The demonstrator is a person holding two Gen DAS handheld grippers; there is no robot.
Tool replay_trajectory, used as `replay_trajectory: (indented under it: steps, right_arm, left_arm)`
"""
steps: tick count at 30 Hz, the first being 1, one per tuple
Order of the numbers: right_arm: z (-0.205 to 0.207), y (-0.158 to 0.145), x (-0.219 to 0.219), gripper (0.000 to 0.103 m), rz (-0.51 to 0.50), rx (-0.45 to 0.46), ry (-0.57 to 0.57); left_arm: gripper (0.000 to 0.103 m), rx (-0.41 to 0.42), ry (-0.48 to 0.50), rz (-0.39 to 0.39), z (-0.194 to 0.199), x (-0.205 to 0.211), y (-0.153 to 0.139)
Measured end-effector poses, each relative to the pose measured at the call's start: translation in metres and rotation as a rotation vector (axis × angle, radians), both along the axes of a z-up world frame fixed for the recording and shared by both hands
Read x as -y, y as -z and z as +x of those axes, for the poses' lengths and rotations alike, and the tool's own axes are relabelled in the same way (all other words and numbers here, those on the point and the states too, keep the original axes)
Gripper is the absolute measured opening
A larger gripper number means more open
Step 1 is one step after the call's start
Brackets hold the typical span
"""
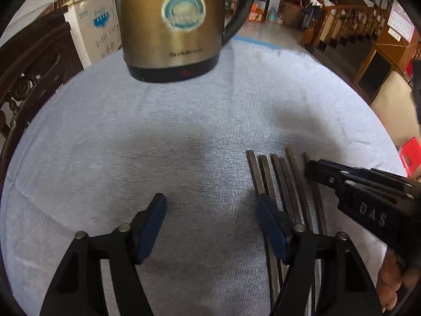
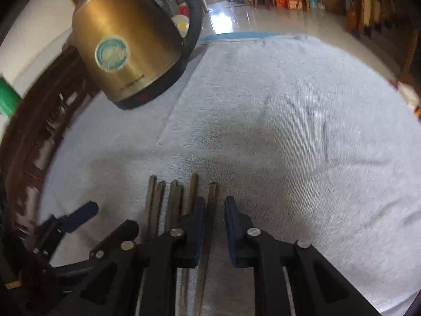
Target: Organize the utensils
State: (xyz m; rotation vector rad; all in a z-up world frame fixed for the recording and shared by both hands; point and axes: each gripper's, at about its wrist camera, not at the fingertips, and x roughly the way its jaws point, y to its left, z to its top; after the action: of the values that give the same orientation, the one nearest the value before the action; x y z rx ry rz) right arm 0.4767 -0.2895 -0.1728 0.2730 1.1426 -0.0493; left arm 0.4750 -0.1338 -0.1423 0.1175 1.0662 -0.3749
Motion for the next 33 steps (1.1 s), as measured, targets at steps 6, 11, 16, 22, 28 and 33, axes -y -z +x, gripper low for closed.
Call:
replay_trajectory:
  steps: [6, 11, 16, 22, 28, 33]
  right_arm:
    - [-0.013, -0.001, 0.026, 0.009, -0.026, -0.007, 0.052]
    - [-0.02, 0.002, 0.044, 0.009, 0.023, -0.018, 0.064]
    - [-0.019, 0.002, 0.046, 0.01, 0.026, -0.03, 0.049]
    - [0.001, 0.002, 0.032, 0.011, -0.034, -0.121, 0.021]
    - [0.012, 0.003, 0.011, 0.009, -0.147, -0.164, -0.02]
    - [-0.005, -0.006, 0.014, 0.006, -0.051, -0.08, -0.013]
  left_arm:
    - [0.071, 0.003, 0.026, 0.036, 0.005, 0.026, 0.001]
    - [0.072, 0.028, 0.035, 0.073, 0.009, 0.032, 0.004]
    - [0.071, 0.011, 0.026, 0.087, 0.025, 0.023, 0.003]
    - [0.069, -0.066, 0.028, 0.111, 0.035, 0.032, 0.0]
    - [0.01, -0.108, 0.028, 0.114, 0.052, 0.053, -0.006]
    - [0.005, -0.125, 0.002, 0.038, 0.046, 0.046, -0.01]
